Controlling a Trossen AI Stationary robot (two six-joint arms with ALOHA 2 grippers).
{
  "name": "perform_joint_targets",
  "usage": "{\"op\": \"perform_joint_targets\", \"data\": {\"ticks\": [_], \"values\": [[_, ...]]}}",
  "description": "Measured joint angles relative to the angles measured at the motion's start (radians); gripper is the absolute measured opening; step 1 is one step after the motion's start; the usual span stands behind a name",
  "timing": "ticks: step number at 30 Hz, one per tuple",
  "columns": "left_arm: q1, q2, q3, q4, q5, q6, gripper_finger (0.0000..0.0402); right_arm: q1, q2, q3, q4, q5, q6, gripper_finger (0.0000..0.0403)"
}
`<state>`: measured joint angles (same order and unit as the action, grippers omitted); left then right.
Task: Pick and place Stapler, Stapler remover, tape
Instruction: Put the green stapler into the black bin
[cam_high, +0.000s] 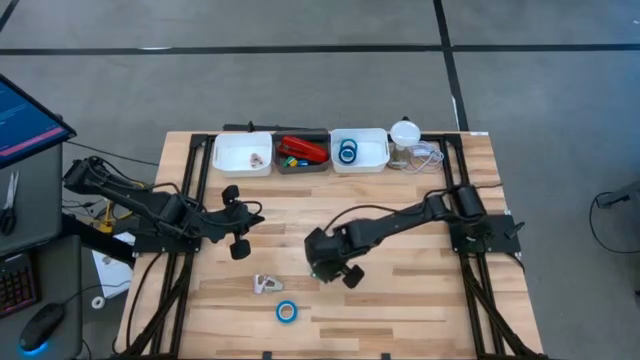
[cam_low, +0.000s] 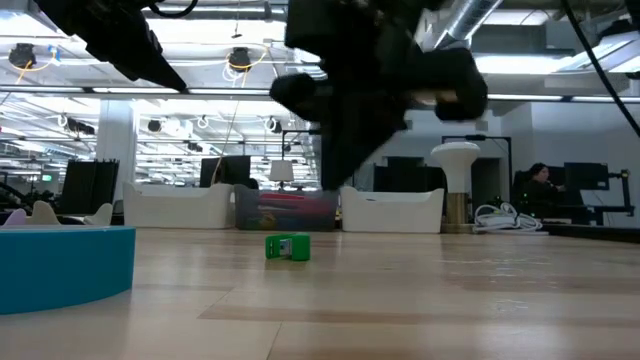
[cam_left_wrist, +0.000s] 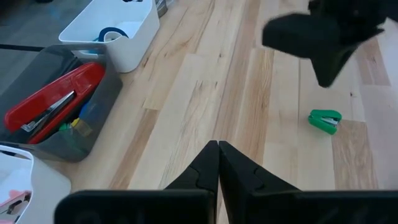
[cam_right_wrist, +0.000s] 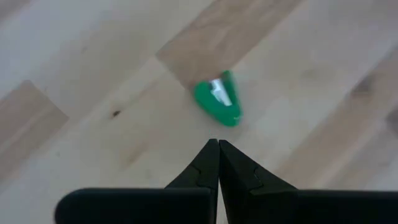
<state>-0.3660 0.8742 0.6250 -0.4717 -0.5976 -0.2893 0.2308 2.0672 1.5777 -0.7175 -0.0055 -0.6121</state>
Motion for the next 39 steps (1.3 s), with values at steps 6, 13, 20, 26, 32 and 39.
{"op": "perform_joint_targets", "data": {"ticks": [6,13,20,26,32,39], "values": [[0.000,0.000,0.000,0.000,0.000,0.000,0.0003,-0.001,0.068,0.192,-0.154,0.011,-0.028,0.0000],[0.000,0.000,0.000,-0.015,0.000,0.000,0.0003,0.028,0.156,0.241,-0.198,0.093,-0.086,0.0000],[0.000,0.000,0.000,-0.026,-0.001,0.029,0.0003,0.062,0.200,0.240,-0.186,0.140,-0.099,0.0000],[0.000,0.000,0.000,-0.026,-0.001,0.030,0.0003,0.060,0.169,0.252,-0.139,0.143,-0.073,0.0000],[0.000,0.000,0.000,-0.026,-0.001,0.030,0.0003,0.061,0.168,0.276,-0.113,0.132,-0.068,0.0010],[0.000,0.000,0.000,-0.026,-0.001,0.030,0.0003,0.055,0.168,0.276,-0.107,0.084,-0.026,0.0090]]}}
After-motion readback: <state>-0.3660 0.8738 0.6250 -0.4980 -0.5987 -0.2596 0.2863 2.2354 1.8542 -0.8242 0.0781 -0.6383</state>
